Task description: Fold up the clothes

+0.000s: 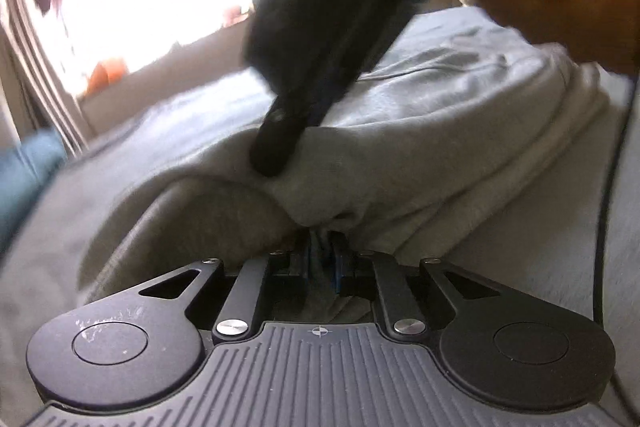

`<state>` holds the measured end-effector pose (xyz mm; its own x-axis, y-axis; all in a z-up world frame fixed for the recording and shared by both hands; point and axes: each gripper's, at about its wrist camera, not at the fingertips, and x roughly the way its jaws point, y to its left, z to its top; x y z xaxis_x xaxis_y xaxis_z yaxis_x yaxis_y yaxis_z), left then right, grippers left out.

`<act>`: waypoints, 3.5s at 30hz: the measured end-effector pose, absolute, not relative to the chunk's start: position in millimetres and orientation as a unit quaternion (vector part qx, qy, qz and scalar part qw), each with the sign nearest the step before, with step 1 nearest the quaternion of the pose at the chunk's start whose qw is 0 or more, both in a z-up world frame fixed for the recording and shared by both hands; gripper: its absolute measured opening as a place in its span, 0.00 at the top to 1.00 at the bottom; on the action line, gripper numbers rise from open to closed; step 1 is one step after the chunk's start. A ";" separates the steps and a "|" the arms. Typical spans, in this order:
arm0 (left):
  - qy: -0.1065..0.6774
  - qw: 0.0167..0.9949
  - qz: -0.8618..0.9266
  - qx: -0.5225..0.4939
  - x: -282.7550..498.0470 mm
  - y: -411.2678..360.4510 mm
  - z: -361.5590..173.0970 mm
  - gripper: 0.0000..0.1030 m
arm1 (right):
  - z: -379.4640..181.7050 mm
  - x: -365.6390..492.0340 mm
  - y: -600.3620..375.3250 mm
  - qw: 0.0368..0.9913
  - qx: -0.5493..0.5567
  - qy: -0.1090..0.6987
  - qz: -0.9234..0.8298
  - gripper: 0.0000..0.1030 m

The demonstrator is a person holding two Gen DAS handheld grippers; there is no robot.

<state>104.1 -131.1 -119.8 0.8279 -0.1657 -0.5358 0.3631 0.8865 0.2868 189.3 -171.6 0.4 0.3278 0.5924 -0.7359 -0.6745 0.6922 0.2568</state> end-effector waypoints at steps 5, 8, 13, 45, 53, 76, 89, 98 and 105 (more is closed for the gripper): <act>0.280 0.946 -0.135 0.095 105.0 -100.8 -103.0 0.73 | 0.3 190.9 -173.8 0.816 -0.043 0.428 0.387 0.92; 0.284 0.948 -0.128 0.060 99.7 -84.5 -93.8 0.68 | -0.3 192.7 -174.3 0.816 -0.039 0.430 0.385 0.92; 0.262 0.956 -0.133 0.024 70.3 -73.4 -78.2 0.68 | -0.2 194.7 -175.0 0.815 -0.035 0.432 0.385 0.92; 0.261 0.947 -0.186 -0.014 123.6 -91.6 -121.1 0.73 | -9.3 186.9 -183.1 0.791 -0.024 0.433 0.432 0.91; 0.262 0.947 -0.187 -0.022 123.9 -89.9 -120.4 0.73 | 8.5 177.8 -197.7 0.797 -0.084 0.392 0.452 0.69; 0.261 0.950 -0.169 0.009 102.2 -78.4 -121.8 0.73 | -12.0 135.7 -172.7 0.810 -0.302 0.298 0.404 0.90; 0.283 0.951 -0.126 -0.008 100.7 -53.9 -107.1 0.71 | -30.6 100.0 -163.9 0.792 -0.397 0.235 0.400 0.90; 0.268 0.959 -0.071 0.061 88.7 -56.6 -113.7 0.67 | -28.2 105.8 -167.3 0.804 -0.365 0.249 0.398 0.90; 0.265 0.960 -0.061 0.071 91.7 -56.1 -116.8 0.66 | -42.6 88.3 -164.3 0.794 -0.408 0.216 0.396 0.90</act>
